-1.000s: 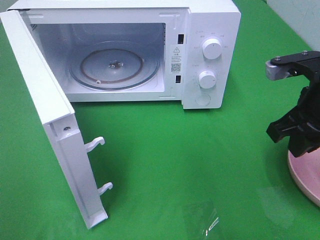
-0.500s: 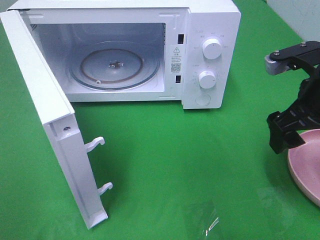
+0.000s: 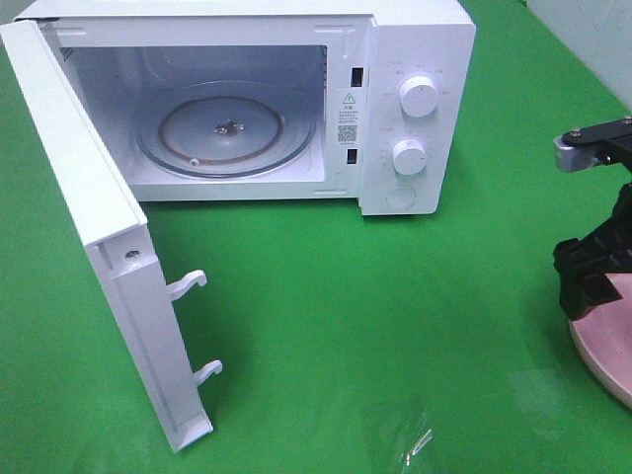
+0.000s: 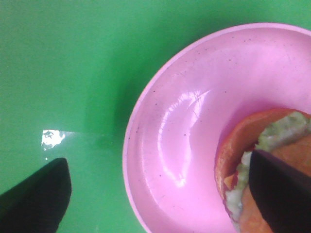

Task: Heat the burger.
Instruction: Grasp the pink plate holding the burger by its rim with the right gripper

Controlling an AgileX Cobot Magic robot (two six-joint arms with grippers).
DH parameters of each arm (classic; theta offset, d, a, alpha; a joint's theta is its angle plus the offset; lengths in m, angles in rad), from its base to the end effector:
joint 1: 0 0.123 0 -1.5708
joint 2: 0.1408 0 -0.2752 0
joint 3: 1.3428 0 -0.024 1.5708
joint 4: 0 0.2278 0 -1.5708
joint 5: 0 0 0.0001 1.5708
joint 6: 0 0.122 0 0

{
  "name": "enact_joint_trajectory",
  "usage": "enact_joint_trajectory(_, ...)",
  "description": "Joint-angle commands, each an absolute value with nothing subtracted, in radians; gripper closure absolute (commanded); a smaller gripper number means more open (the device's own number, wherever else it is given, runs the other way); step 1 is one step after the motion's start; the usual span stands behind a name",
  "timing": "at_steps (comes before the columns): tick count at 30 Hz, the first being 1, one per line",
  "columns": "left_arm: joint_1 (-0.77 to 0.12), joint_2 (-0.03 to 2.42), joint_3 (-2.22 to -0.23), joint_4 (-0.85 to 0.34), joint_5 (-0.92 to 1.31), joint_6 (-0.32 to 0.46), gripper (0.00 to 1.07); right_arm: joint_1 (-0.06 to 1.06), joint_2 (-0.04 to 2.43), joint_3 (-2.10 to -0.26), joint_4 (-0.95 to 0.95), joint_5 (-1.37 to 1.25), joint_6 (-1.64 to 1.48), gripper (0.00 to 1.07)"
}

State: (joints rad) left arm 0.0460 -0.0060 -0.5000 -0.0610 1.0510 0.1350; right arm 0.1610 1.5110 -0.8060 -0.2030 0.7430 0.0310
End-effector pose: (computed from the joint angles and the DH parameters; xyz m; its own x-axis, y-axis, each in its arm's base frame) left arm 0.0123 -0.0059 0.2534 -0.4382 0.0843 -0.8949 0.0476 0.9964 0.0705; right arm 0.2476 0.0233 0.1670 -0.9409 -0.2724 -0.2011 -0.2432 0.9570 -0.1582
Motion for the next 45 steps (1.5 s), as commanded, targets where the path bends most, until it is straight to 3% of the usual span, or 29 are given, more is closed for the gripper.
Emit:
enact_joint_trajectory(1, 0.047, -0.029, -0.498, -0.06, 1.039, 0.131, 0.07, 0.15, 1.543, -0.775, -0.19, 0.682, 0.047, 0.14)
enact_joint_trajectory(24, 0.047, -0.029, -0.498, -0.06, 1.039, 0.131, 0.07, 0.15, 1.732, -0.762, -0.194, 0.582, 0.048, 0.23)
enact_joint_trajectory(45, 0.047, -0.029, -0.498, -0.06, 1.039, 0.131, 0.07, 0.105, 1.74, -0.722, -0.216, 0.495, 0.048, 0.28)
